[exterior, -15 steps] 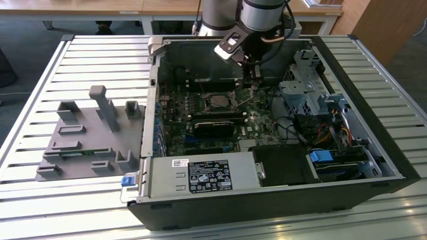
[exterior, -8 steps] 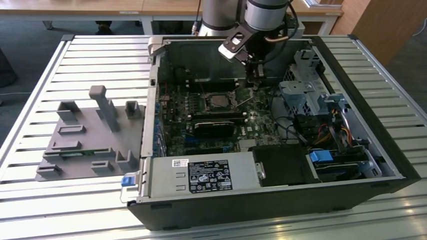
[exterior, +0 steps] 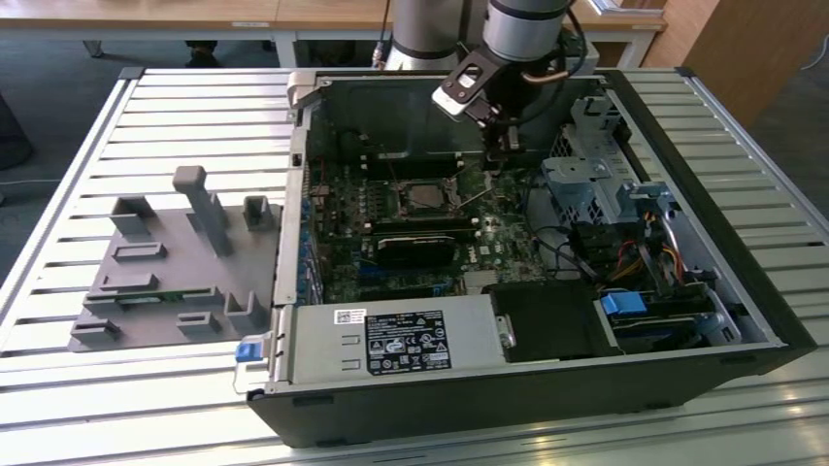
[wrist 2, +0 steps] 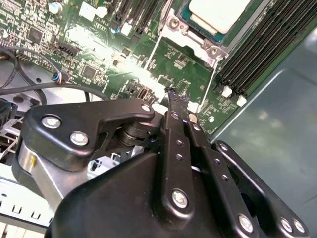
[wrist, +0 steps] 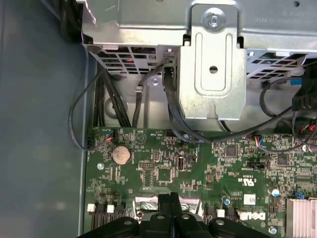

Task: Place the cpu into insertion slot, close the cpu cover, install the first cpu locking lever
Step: 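Close the cpu cover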

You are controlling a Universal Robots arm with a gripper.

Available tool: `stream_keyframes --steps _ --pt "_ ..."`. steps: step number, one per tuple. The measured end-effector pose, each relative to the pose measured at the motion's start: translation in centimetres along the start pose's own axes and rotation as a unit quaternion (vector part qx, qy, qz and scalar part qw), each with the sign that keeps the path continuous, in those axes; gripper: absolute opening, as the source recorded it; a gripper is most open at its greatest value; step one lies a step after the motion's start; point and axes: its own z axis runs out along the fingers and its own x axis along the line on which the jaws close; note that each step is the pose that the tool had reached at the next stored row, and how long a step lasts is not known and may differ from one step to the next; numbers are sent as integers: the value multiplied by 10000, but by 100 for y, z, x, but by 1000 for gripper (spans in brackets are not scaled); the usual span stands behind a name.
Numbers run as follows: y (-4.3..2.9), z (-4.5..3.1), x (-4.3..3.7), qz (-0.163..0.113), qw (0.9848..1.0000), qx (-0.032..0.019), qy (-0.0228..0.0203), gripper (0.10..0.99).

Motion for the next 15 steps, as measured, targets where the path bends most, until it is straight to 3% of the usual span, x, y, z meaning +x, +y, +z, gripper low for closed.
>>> stream_keyframes --steps 15 --pt "140 32 27 -1 10000 37 -33 106"
